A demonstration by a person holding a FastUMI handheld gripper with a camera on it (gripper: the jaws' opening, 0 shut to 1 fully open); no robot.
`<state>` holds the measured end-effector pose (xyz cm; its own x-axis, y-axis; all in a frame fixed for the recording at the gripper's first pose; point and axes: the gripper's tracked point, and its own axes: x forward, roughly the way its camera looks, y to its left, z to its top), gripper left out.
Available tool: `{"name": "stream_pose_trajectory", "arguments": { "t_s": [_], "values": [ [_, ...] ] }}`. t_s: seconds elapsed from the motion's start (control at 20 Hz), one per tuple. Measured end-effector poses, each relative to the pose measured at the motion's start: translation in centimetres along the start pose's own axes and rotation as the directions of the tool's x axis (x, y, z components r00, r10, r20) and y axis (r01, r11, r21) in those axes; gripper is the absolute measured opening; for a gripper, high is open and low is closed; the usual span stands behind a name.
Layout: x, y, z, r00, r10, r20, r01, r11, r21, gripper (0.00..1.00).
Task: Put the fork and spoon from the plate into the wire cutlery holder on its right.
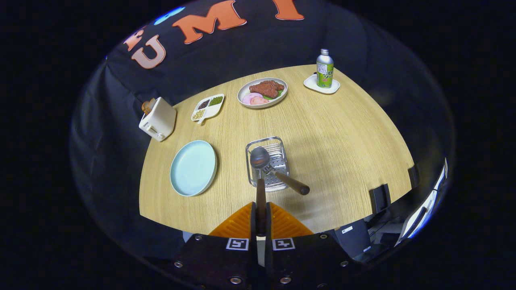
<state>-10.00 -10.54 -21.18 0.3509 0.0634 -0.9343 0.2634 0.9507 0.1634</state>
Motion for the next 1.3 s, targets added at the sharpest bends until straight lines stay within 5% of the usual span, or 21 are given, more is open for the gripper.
{"name": "stream_pose_trajectory", "arguments": {
  "t_s": [0.45, 0.75, 1.05, 1.3],
  "values": [
    [-1.3, 0.9, 3.4, 0.998, -0.01, 0.064, 0.012, 0.999, -0.039, 0.17],
    [-3.5, 3.8, 7.2, 0.969, 0.023, 0.245, 0.013, 0.989, -0.147, 0.55],
    [-6.3, 7.5, 11.3, 0.855, 0.095, 0.51, 0.045, 0.965, -0.257, 0.66],
    [-9.2, 10.0, 14.1, 0.685, 0.157, 0.711, 0.08, 0.954, -0.288, 0.69]
  ]
}}
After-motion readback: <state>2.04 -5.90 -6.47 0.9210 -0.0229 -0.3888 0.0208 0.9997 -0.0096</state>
